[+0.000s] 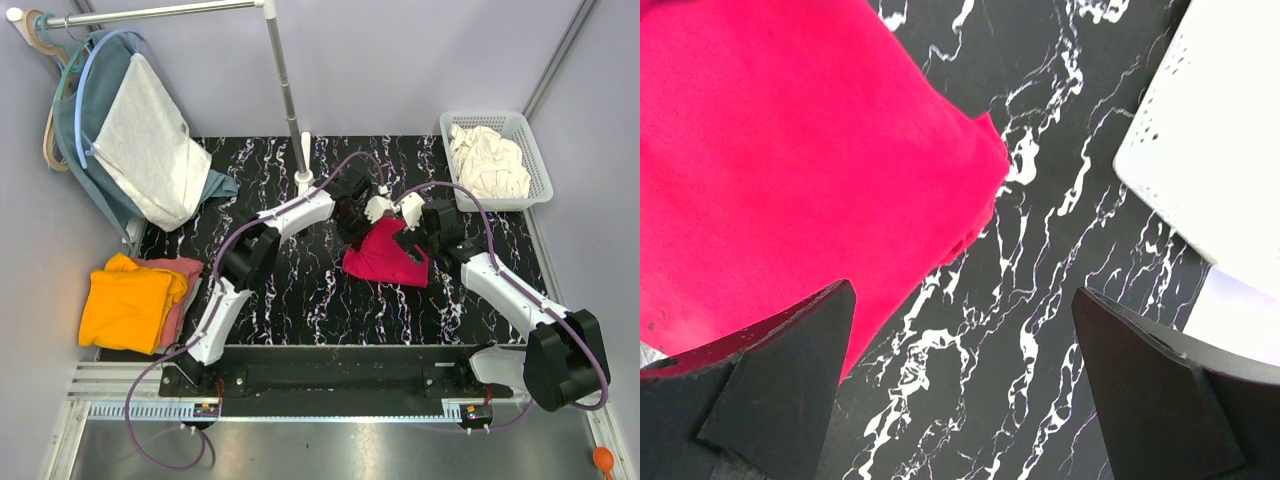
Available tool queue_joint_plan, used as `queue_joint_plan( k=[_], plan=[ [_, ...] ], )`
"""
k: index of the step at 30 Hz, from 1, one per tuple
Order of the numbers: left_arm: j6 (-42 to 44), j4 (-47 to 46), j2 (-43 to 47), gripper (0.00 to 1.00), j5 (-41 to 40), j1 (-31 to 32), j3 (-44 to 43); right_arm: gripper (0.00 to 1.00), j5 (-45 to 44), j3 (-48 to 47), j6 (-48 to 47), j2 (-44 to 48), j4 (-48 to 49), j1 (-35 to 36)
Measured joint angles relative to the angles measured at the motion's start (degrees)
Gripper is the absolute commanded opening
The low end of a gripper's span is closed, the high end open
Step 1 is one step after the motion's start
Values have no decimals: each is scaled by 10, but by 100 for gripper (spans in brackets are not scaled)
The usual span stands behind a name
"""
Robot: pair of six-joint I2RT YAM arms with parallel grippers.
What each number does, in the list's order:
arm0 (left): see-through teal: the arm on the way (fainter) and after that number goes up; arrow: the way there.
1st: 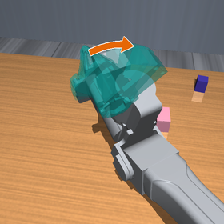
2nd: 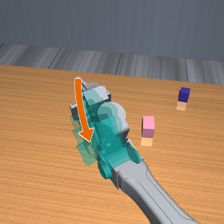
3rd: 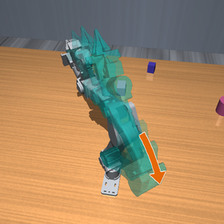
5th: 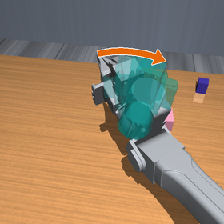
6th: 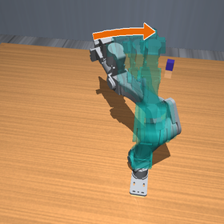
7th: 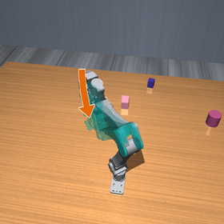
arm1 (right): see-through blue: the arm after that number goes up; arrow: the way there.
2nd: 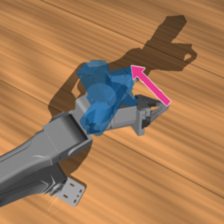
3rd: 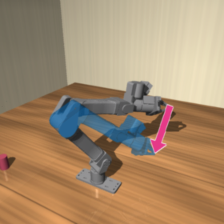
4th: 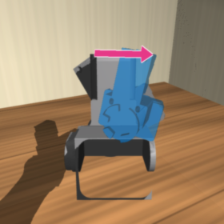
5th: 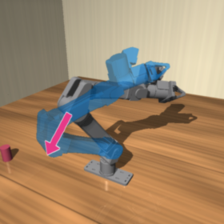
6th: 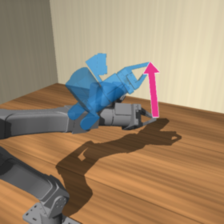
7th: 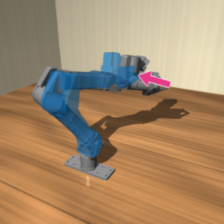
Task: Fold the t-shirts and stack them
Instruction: Neatly place the folded tshirt to the corner
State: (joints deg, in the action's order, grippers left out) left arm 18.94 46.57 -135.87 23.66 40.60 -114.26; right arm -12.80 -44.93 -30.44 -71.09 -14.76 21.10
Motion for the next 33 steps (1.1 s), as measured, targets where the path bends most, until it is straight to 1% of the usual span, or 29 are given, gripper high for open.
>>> queue_joint_plan(
  k=[4,11,19,27,33],
  plan=[
    [32,0,37,0,-43,6,49,100,-2,12,0,3,-1,0],
    [109,20,171,0,-149,10,218,100,-2,18,0,9,-1,0],
    [157,27,308,0,-263,1,379,100,-1,18,0,17,-3,0],
    [188,29,430,0,-361,-47,491,100,0,18,0,17,-12,0],
    [213,53,544,0,-408,-101,529,100,2,18,1,17,-14,0]
  ],
)
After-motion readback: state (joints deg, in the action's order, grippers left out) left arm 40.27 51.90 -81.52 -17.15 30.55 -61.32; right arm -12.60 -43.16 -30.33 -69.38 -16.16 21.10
